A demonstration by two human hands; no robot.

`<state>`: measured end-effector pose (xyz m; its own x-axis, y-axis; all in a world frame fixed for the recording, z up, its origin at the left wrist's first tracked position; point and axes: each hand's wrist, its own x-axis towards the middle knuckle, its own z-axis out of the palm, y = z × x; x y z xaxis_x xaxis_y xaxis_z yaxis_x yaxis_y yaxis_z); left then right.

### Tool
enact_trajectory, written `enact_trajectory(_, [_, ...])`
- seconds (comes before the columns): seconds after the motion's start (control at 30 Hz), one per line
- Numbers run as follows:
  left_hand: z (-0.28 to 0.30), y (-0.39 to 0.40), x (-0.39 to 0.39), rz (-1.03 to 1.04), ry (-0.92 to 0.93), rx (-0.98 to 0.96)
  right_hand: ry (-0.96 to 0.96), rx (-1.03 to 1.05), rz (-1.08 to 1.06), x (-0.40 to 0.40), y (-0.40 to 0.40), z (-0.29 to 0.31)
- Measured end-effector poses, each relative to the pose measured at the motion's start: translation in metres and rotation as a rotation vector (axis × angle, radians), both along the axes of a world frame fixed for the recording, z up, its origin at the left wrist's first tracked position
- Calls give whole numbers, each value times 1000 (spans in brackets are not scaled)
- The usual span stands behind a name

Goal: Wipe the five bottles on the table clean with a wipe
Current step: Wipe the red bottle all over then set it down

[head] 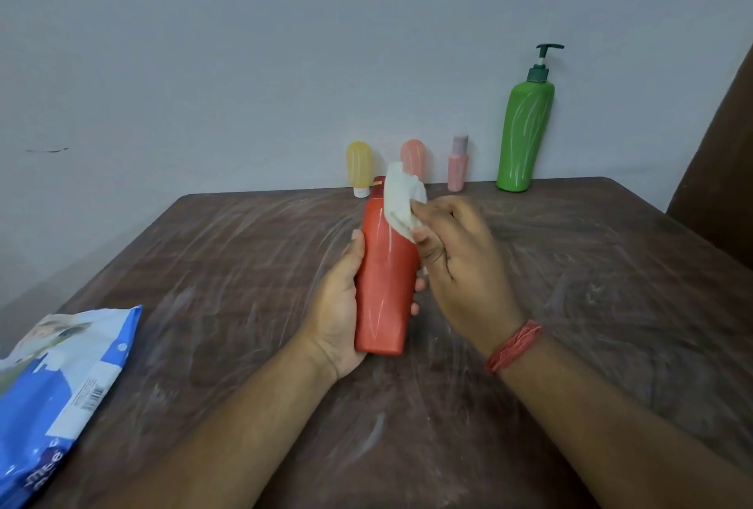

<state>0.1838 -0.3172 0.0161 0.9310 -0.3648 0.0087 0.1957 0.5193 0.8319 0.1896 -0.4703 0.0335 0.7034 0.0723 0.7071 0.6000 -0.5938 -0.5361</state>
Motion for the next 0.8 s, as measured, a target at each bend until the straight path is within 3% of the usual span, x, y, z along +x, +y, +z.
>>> enact_trajectory(0.1, [0, -1, -2, 38, -55, 99, -156, -105, -138, 2, 0, 4])
enact_trajectory(0.2, [-1, -9, -4, 89, -166, 280, -198, -78, -248, 3, -1, 10])
enact_trajectory(0.33, [-3, -15, -5, 133, -233, 404, -313, -198, -270, 3, -3, 13])
enact_trajectory(0.5, [-3, -11, -3, 162, -207, 366, -203, -72, -226, 6, -17, 10])
enact_trajectory(0.63, [-1, -7, -2, 146, -168, 287, -209, -182, -173, 4, -13, 8])
enact_trajectory(0.8, [-3, -6, -1, 140, -145, 231, -190, -142, -157, 2, -8, 9])
